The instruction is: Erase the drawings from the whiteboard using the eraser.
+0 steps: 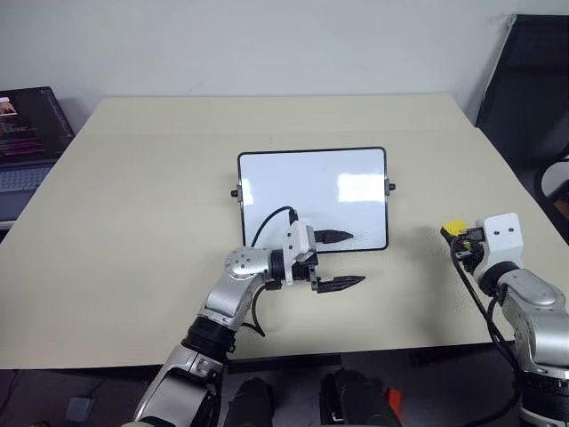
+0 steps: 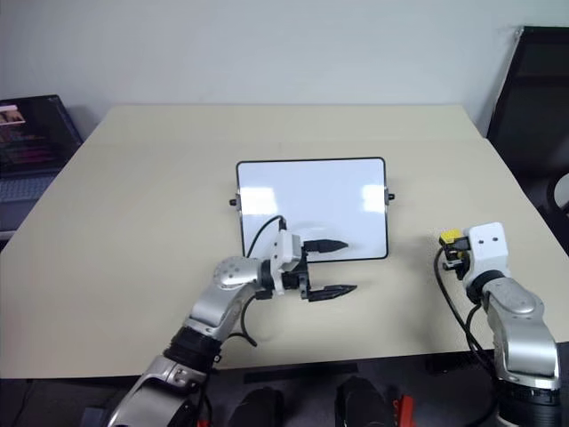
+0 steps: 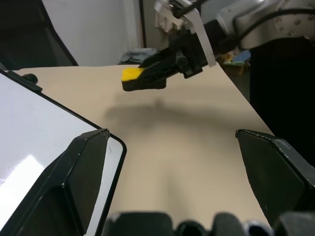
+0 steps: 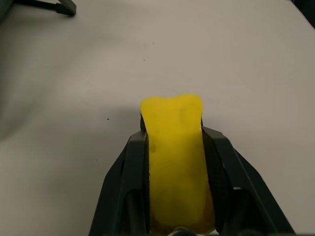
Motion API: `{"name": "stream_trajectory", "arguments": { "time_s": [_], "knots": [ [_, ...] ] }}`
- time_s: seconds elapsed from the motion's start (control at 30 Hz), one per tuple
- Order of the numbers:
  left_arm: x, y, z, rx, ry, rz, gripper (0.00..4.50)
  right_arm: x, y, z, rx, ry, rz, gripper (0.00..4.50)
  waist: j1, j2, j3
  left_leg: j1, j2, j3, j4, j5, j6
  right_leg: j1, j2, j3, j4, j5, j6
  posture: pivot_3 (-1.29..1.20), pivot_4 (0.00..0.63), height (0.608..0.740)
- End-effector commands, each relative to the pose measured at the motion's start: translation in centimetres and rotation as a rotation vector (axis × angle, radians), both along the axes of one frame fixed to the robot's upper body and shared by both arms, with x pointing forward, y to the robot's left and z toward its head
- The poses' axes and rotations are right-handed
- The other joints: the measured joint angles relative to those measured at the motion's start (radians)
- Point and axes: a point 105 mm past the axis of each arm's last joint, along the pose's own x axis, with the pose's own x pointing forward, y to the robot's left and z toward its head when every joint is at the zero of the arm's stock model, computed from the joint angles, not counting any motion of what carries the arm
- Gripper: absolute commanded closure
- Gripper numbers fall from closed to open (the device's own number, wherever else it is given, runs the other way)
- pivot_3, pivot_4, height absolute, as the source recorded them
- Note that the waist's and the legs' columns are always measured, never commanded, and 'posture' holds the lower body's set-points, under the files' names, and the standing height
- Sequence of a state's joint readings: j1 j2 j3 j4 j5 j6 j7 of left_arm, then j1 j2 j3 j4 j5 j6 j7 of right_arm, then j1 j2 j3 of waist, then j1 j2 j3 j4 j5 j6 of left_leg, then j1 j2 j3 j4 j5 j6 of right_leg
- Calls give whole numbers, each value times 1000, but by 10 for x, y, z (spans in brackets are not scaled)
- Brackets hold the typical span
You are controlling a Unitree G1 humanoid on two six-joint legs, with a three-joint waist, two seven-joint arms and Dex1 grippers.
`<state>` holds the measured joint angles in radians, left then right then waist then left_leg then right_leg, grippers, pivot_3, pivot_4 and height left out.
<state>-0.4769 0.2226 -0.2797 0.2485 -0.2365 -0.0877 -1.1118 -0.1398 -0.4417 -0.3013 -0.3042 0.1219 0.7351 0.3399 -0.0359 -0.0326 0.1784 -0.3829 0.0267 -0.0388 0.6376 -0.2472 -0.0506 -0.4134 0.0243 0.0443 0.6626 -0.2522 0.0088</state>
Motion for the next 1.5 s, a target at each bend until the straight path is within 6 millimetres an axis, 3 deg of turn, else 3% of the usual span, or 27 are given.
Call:
{"name": "stream_trajectory", "arguments": {
  "time_s": [0.03, 0.57, 0.97, 1.27, 1.3, 1.5],
  "knots": [
    [-3, -3, 6, -6, -46, -28, 0, 3, -1, 9, 12, -31, -12, 3376, 3, 0, 0, 0, 0, 0, 0, 0, 0, 0, 0, 0, 0, 0, 0, 0, 150, 740],
    [-1, 6, 4, 19, -67, 16, 0, 17, 0, -4, 195, 18, -98, 3376, 3, 0, 0, 0, 1, -1, 0, 0, 0, 0, 0, 0, 1, 0, 0, 0, 150, 740],
    [0, 6, 4, 27, -69, 22, 0, 16, 4, -6, 191, 34, -93, 3376, 3, 1, 0, 0, 0, -1, 0, 0, 0, 0, 0, 0, 1, 0, 0, 0, 150, 740],
    [2, 6, 4, 32, -75, 28, 0, 17, 3, -6, 180, 38, -92, 229, 3, 1, 0, 0, 0, -1, 0, 0, 0, 0, 0, 1, 1, 0, 0, 0, 150, 740],
    [2, 6, 4, 33, -76, 28, 0, 17, 2, -6, 180, 37, -93, 32, 3, 1, 0, 0, 0, -1, 0, 0, 0, 0, 0, 1, 1, 0, 0, 0, 150, 740],
    [3, 7, 4, 34, -72, 36, 0, 17, 0, -4, 181, 25, -114, 32, 3, 1, 0, 0, 0, -1, 0, 0, 0, 0, 0, 1, 1, 0, 0, 0, 150, 740]
  ]
}}
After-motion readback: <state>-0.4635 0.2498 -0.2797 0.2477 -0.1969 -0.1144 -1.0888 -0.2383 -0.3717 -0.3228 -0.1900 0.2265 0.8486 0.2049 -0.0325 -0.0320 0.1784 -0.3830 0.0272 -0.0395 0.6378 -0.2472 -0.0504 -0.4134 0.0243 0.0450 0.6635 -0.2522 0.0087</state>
